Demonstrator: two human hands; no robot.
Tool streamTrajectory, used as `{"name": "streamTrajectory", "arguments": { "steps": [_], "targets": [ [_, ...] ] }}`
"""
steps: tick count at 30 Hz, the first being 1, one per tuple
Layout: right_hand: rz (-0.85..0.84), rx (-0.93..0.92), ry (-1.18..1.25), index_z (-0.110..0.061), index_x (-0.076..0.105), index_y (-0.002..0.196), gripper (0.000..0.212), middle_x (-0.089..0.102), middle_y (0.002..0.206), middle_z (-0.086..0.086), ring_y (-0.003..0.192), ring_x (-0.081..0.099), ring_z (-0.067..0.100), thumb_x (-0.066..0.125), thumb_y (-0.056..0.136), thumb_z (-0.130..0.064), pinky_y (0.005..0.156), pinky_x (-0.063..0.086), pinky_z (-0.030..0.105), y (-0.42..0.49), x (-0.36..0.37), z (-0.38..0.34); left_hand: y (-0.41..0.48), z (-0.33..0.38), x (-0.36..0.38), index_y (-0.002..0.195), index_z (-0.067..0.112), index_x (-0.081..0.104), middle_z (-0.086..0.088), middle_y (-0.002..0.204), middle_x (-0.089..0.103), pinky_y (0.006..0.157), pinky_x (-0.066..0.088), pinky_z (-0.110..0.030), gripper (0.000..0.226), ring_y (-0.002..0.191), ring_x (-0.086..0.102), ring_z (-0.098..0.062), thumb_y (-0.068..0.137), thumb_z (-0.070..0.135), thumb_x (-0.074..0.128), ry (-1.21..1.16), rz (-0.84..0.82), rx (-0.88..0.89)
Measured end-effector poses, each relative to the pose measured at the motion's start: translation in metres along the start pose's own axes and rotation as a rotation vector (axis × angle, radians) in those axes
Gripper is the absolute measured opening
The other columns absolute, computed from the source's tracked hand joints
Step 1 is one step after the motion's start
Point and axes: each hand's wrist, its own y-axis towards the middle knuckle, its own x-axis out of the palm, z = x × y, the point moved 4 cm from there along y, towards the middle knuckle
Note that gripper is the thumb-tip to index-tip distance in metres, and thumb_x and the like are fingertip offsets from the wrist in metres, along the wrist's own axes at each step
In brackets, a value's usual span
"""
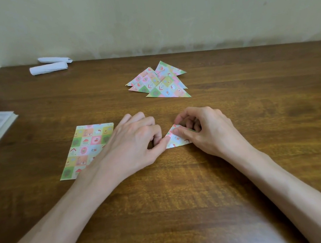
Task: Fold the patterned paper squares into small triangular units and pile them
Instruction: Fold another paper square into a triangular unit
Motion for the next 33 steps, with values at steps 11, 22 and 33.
{"name": "streamTrajectory", "arguments": {
  "steps": [11,22,33],
  "targets": [
    [-0.061,-0.051,-0.067,-0.049,0.067,0.110,0.020,0.058,0.074,-0.012,0.074,0.055,0.006,0.069,0.091,-0.055,0.072,0.054,0.039,0.0042,-0.0009,-0.0029,-0.0006,0.0002,-0.0015,0.068,0.030,0.052,0.014,0.073,0.045,0.077,0.027,-0.030,0.040,0.080,0.039,-0.008,0.098,0.057,0.050,-0.007,0.016,0.017],
    [-0.067,-0.056,-0.083,-0.049,0.067,0.108,0.020,0.055,0.070,-0.010,0.069,0.052,0.004,0.069,0.090,-0.058,0.063,0.046,0.033,0.0064,-0.0016,-0.0017,-0.0010,-0.0008,-0.0019,0.069,0.031,0.054,0.015,0.074,0.046,0.077,0.025,-0.028,0.039,0.081,0.040,-0.008,0.097,0.058,0.051,-0.020,0.007,0.011],
    [-0.084,-0.042,-0.074,-0.049,0.064,0.110,0.020,0.055,0.072,-0.010,0.071,0.053,0.005,0.068,0.092,-0.055,0.072,0.053,0.038,0.0057,-0.0010,-0.0021,-0.0006,-0.0012,-0.0012,0.067,0.031,0.055,0.016,0.073,0.046,0.076,0.025,-0.028,0.040,0.080,0.041,-0.007,0.095,0.059,0.050,-0.054,0.002,-0.002]
  ]
}}
